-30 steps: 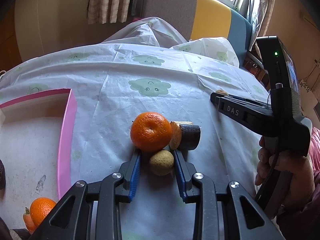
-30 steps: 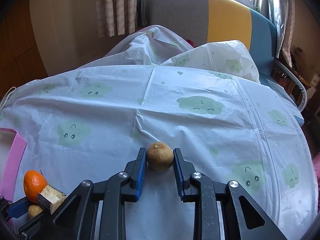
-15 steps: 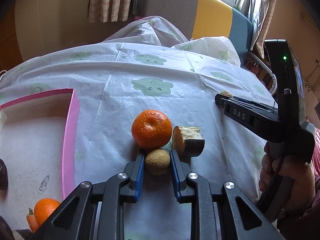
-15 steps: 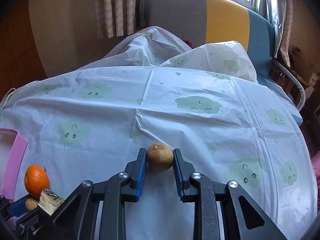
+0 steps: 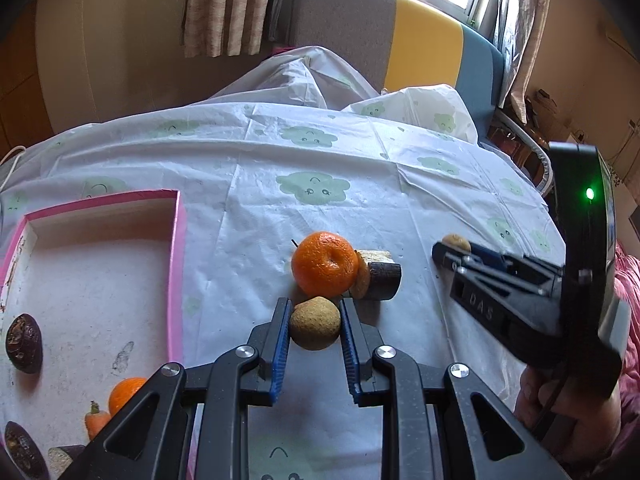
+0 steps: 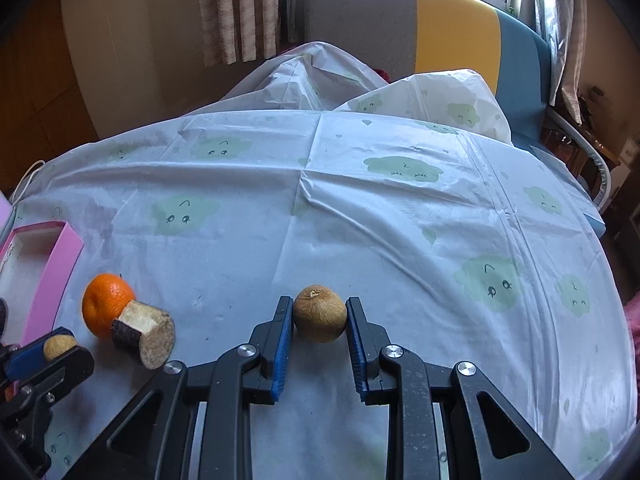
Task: Organize fruits
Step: 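Carry the brown fruit and the tan ball over the tray with both grippers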
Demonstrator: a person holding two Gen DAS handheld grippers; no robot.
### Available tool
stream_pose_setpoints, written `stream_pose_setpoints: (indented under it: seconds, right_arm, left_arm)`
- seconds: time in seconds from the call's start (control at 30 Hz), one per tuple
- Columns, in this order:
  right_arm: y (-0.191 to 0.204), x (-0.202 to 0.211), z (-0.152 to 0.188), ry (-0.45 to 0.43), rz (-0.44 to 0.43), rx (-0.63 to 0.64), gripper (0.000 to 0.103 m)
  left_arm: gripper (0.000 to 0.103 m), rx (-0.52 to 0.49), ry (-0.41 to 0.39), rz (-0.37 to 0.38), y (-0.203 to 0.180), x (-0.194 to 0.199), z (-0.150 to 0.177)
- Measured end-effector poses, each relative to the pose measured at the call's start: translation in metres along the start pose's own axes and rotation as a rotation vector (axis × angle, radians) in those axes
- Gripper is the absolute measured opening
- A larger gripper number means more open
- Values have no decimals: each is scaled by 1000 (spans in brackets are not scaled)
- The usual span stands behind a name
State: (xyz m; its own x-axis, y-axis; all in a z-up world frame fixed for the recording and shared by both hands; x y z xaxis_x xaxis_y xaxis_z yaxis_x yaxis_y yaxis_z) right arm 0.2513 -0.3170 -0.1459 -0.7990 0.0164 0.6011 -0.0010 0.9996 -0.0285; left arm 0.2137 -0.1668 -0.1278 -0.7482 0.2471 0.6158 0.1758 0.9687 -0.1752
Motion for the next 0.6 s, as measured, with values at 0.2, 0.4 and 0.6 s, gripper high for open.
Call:
stream_pose_setpoints:
  seconds: [0.2,0.4,0.6]
  right_arm:
    - [7,25,17,-6,5,-60,26]
    - [14,46,33,-28,39,-68,26]
    - [23,54,40,-27,32,-34,26]
  left_arm:
    - [24,15,-15,-25,8,7,-6]
    - [24,18,-32,-33,11,18,-10]
    - [24,9,-53,-31,10,33,-13]
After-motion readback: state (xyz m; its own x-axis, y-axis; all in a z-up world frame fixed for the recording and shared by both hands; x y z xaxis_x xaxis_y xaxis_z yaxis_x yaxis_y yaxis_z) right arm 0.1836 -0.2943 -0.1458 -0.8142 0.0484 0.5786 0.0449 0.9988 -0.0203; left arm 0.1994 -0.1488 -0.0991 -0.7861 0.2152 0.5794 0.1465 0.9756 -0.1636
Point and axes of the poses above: each gripper's, at about its wrist camera, not at the fingertips, and x roughly against the way its jaws point, y to its left, z to its underside, the point moved 9 cm from there along -x, roughly the way its jaws point, and after that the axes turned 15 degrees about -y, right-handed, at the moved point
